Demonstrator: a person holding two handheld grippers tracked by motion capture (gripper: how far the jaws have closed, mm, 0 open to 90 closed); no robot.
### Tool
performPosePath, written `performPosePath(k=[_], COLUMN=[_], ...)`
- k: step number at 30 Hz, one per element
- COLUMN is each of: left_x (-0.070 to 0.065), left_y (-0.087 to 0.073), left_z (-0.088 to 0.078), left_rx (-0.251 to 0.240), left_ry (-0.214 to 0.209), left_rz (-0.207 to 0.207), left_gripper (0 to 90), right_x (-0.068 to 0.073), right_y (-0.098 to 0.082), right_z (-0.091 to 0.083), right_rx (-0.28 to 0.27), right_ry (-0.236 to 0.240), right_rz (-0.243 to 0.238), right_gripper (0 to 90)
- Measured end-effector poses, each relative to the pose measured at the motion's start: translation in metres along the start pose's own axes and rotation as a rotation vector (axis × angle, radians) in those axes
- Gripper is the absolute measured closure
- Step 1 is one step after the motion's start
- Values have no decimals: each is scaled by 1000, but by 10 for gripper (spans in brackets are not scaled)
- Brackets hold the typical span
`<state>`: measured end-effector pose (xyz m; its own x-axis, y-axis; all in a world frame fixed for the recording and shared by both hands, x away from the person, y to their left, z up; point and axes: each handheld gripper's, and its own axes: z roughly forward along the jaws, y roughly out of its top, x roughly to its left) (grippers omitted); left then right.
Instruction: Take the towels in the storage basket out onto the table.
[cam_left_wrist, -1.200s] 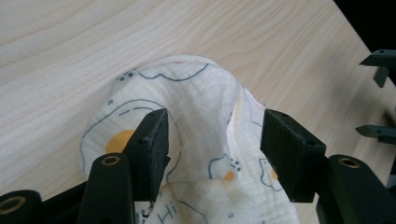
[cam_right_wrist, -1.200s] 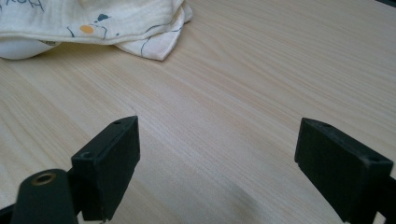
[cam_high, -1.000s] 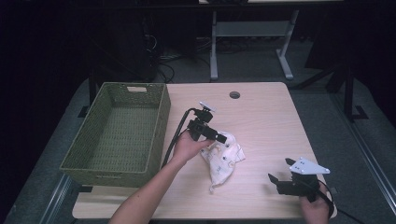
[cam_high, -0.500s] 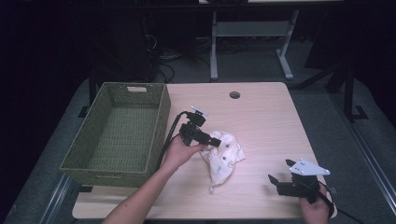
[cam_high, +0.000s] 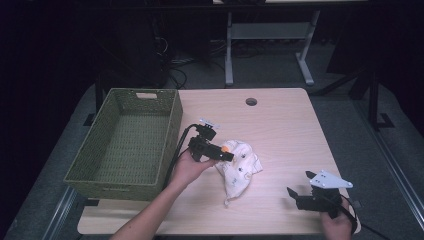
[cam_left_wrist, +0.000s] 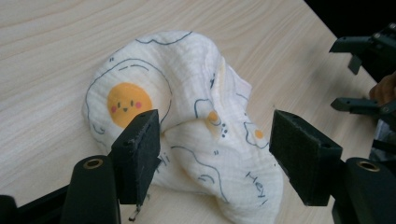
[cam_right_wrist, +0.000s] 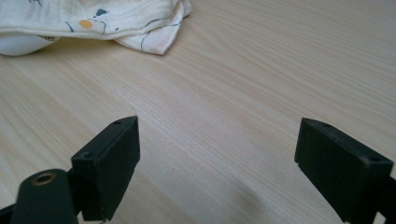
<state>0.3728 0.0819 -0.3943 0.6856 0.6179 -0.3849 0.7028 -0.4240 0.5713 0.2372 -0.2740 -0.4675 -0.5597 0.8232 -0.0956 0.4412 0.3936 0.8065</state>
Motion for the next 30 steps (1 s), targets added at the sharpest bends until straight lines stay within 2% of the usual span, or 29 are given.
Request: performPosePath(k=[2, 8, 11, 13, 20, 24, 27, 30], left_x=[0, 1, 2, 2, -1, -3, -6, -7], left_y=[-3, -14, -19, -22, -32, -41, -45, -51], left_z=[-1, -3, -3, -5, -7, -8, -7, -5], left_rx=[-5, -6, -16, -20, -22, -34, -28, -27], left_ry=[-17, -8, -32, -19, -17, -34, -13, -12], left_rz=[-4, 1, -22, -11, 3, -5, 17, 22], left_gripper=[323, 316, 294, 294, 289, 280, 277, 276], right_x=[1, 2, 2, 2, 2, 2, 2, 3], right_y=[0, 0, 0, 0, -1, -1, -1, 0], right_z=[0, 2, 3, 3, 4, 4, 4, 4], right_rx=[7, 13, 13, 9, 18, 16, 18, 18], right_ry=[2, 5, 4, 2, 1, 1, 1, 2], right_rz=[10, 2, 2, -2, -3, 0, -3, -4], right_gripper=[137, 137, 137, 137, 137, 137, 137, 137])
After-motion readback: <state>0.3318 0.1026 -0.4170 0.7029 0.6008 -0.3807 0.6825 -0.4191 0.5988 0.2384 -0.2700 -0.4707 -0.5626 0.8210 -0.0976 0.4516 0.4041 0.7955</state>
